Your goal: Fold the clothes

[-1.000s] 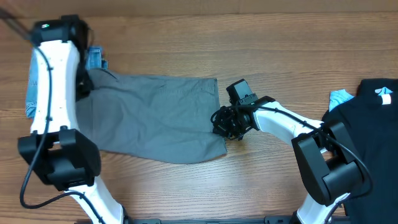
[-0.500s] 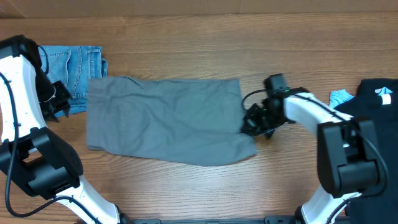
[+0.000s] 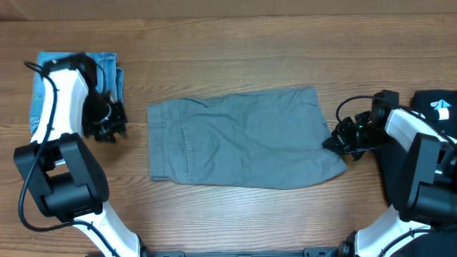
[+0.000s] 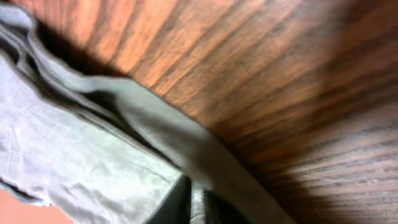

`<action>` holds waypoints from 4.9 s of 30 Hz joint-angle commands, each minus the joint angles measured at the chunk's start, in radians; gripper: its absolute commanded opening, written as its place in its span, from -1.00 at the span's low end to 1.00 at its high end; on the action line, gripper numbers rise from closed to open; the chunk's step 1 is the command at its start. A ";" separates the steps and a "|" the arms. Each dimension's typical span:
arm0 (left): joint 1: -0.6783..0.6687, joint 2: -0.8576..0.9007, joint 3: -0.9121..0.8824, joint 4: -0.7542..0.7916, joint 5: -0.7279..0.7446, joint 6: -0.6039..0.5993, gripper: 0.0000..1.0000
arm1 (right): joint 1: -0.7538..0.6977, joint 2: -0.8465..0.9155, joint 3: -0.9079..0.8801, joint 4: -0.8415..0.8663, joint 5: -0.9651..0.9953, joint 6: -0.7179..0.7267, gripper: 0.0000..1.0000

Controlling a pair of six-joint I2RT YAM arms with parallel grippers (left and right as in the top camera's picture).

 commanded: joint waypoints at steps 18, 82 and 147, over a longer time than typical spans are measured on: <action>0.045 -0.050 -0.344 0.350 0.496 0.290 1.00 | -0.011 -0.304 -0.010 -0.062 -0.014 -0.160 -0.21; -0.518 -0.162 -0.019 0.119 0.080 -0.272 -0.91 | -0.011 -0.305 -0.010 -0.051 -0.103 -0.163 -0.23; -0.330 -0.162 -0.164 0.177 0.120 -0.103 -0.82 | 0.806 -0.178 -0.004 0.195 0.111 0.197 -0.89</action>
